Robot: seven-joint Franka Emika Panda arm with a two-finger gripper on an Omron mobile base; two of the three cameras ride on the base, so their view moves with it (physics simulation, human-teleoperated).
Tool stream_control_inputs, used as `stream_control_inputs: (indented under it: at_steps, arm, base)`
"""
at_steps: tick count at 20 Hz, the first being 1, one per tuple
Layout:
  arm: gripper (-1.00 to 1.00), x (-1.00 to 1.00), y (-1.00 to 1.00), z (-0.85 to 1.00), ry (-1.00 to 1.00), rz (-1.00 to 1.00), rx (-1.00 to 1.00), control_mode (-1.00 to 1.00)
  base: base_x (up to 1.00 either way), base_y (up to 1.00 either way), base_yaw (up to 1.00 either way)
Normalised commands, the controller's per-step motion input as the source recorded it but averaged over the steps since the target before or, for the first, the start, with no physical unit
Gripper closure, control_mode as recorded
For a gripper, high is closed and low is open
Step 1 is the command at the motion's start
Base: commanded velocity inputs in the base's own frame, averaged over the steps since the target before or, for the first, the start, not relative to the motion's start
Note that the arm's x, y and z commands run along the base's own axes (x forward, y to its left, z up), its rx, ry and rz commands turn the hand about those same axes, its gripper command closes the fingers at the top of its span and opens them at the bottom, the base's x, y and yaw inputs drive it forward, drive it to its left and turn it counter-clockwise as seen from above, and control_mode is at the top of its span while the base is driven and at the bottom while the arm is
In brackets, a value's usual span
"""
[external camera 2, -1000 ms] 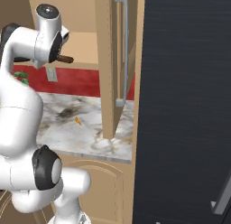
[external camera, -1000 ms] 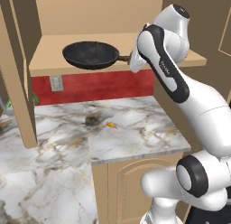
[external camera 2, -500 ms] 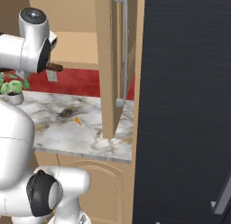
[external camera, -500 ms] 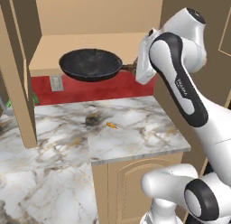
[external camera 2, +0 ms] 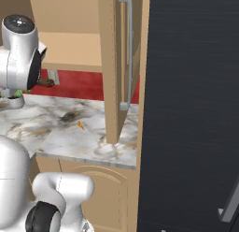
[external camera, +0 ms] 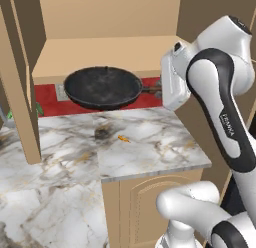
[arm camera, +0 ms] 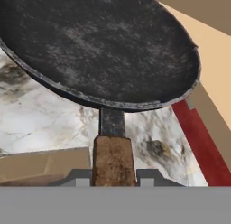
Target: Retrieve the pan from the cabinet, then place the raw meat into the pan to avoid contamination.
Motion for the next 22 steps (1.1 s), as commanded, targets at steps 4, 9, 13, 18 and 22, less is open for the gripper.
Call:
stream_control_inputs:
  at_steps: [4,9,13,18,22]
  arm:
    - [1.0,-0.69,0.0,-0.18,0.0,0.05,0.0,-1.0]
    - [1.0,-0.63,0.0,-0.27,0.0,0.03,0.0,-1.0]
    - [1.0,-0.38,0.0,-0.41,0.03,0.0,-0.03,-1.0]
    - [1.0,-0.08,0.0,-0.48,0.05,0.0,-0.05,-1.0]
    - [1.0,-0.12,0.0,-0.43,0.04,0.0,-0.04,-1.0]
  base:
    - [0.0,0.0,0.0]
    - [0.0,0.0,0.0]
    - [0.0,0.0,0.0]
    - [0.0,0.0,0.0]
    - [0.0,0.0,0.0]
